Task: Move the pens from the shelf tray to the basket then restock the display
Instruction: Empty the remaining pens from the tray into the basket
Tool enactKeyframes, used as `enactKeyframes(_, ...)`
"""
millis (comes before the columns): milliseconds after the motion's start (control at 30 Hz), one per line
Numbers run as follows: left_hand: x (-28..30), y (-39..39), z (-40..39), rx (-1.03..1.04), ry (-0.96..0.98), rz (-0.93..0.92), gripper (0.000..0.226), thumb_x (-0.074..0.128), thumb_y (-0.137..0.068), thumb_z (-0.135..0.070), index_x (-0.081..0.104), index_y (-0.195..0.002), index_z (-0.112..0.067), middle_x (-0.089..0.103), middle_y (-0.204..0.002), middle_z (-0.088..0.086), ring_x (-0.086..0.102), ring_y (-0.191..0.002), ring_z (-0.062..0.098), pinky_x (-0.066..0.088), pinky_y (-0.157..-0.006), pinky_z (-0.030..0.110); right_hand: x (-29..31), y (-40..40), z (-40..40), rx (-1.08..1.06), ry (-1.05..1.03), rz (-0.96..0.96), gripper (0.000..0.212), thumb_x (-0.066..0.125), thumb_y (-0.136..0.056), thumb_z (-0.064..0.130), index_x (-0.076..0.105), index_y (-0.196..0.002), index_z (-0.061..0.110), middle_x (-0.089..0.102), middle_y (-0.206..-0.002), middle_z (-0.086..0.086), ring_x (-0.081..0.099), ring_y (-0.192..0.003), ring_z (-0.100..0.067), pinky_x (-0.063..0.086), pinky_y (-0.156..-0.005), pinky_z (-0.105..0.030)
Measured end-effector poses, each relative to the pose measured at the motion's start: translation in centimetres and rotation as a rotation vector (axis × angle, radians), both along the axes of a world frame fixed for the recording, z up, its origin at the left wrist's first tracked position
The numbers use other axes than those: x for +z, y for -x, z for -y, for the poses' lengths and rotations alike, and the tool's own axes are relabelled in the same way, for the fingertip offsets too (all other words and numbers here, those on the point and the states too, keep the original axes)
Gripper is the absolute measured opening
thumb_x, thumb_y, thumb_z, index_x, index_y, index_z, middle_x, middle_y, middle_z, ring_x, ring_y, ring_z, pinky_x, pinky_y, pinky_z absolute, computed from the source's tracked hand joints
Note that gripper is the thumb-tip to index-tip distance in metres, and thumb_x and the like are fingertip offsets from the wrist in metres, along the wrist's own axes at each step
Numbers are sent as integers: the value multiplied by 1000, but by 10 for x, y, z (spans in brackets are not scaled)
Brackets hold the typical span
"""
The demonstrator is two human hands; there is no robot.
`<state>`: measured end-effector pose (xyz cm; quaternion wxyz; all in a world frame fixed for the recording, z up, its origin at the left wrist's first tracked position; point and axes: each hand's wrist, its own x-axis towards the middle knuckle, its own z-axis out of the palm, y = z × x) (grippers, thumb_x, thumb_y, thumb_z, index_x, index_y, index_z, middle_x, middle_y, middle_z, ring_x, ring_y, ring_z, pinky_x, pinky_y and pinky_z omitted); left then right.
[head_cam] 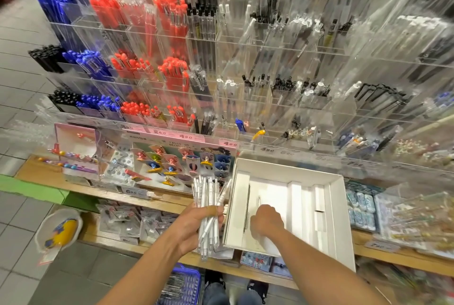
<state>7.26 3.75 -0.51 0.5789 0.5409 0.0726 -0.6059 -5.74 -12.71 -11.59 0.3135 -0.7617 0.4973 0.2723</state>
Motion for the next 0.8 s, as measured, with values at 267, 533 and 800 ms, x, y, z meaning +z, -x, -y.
enactKeyframes(267, -6, 6, 8, 24, 46, -94, 50, 90, -55, -6, 72, -99, 9, 68, -79, 17, 68, -64, 23, 58, -57, 30, 86, 32, 37, -30, -130, 364, 18, 52, -98, 25, 61, -109, 15, 64, -96, -4, 64, -71, -19, 56, -69, -35)
enactKeyframes(533, 3, 18, 20, -186, 96, -6, 49, 94, -53, -11, 75, -95, 8, 72, -93, 23, 72, -81, 29, 58, -67, 36, 204, 10, 39, 467, -304, 472, 21, 87, -71, 24, 67, -75, 19, 68, -73, 2, 62, -50, -9, 46, -50, -21)
enactKeyframes(800, 18, 23, 23, -226, 209, -115, 66, 86, -59, 6, 57, -118, 7, 71, -84, 22, 72, -69, 29, 59, -52, 35, 191, -9, 23, 90, -382, 684, 39, 87, -68, 7, 54, -87, 11, 65, -87, -18, 64, -60, -27, 52, -63, -45)
